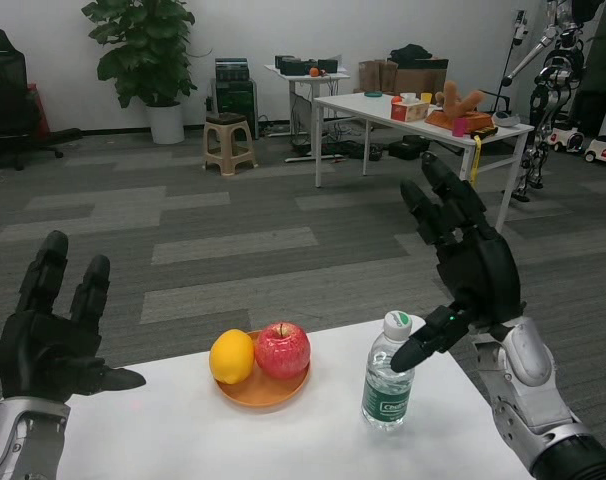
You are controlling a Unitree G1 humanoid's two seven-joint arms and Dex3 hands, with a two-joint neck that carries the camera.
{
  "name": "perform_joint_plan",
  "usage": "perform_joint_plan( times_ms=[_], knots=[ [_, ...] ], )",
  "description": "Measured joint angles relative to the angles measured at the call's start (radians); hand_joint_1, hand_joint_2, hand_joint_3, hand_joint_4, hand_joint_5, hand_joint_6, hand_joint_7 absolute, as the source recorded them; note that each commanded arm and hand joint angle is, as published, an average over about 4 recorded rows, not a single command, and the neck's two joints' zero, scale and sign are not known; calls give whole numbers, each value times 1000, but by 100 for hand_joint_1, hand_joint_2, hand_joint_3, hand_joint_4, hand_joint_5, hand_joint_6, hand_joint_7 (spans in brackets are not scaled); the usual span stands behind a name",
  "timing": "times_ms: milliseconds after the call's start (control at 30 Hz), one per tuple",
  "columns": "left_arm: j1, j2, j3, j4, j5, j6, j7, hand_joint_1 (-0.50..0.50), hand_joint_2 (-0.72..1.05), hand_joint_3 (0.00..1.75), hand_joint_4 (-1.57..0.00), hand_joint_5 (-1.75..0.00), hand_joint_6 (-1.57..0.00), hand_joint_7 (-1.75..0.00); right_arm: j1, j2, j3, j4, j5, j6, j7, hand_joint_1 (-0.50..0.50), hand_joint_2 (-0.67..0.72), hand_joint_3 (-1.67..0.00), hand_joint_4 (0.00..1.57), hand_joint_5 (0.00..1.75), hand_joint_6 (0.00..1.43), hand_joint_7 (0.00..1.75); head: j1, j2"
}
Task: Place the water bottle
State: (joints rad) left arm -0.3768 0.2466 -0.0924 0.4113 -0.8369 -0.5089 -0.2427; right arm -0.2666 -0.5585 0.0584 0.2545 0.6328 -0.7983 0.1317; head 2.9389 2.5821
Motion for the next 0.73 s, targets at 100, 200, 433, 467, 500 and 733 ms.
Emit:
perform_joint_plan(
  times_ms=[100, 200, 433, 467, 500, 733],
  knots=[
    [0, 0, 0, 0, 1, 0, 0, -50, -19, 7, 0, -10, 0, 0, 0, 0, 0, -4, 0, 0, 0, -50, 34, -8, 0, 0, 0, 7, 1, -4],
    [0, 0, 1, 0, 2, 0, 0, -50, -19, 7, 0, -10, 0, 0, 0, 0, 0, -13, 0, 0, -1, -50, 34, -8, 0, 0, 0, 7, 0, -5],
    [1, 0, 2, 0, 2, 0, 0, -50, -19, 7, 0, -10, 0, 0, 0, 0, 1, -21, 0, 0, -3, -50, 34, -8, 0, 0, 0, 7, -7, -6],
    [1, 0, 2, 0, 2, 0, 0, -50, -19, 7, 0, -10, 0, 0, 0, 0, 1, -22, 0, 0, -3, -50, 34, -8, 0, 0, 0, 7, -8, -6],
    [1, 0, 2, 0, 2, 0, 0, -50, -19, 7, 0, -10, 0, 0, 0, 0, 1, -24, 0, 0, -3, -50, 34, -8, 0, 0, 0, 7, -8, -7],
    [1, 0, 2, 0, 2, 0, 0, -50, -19, 9, 0, -10, 0, 0, 0, 0, 1, -37, 0, 0, -3, -50, 34, -8, 0, 0, 0, 7, -8, -10]
  ],
)
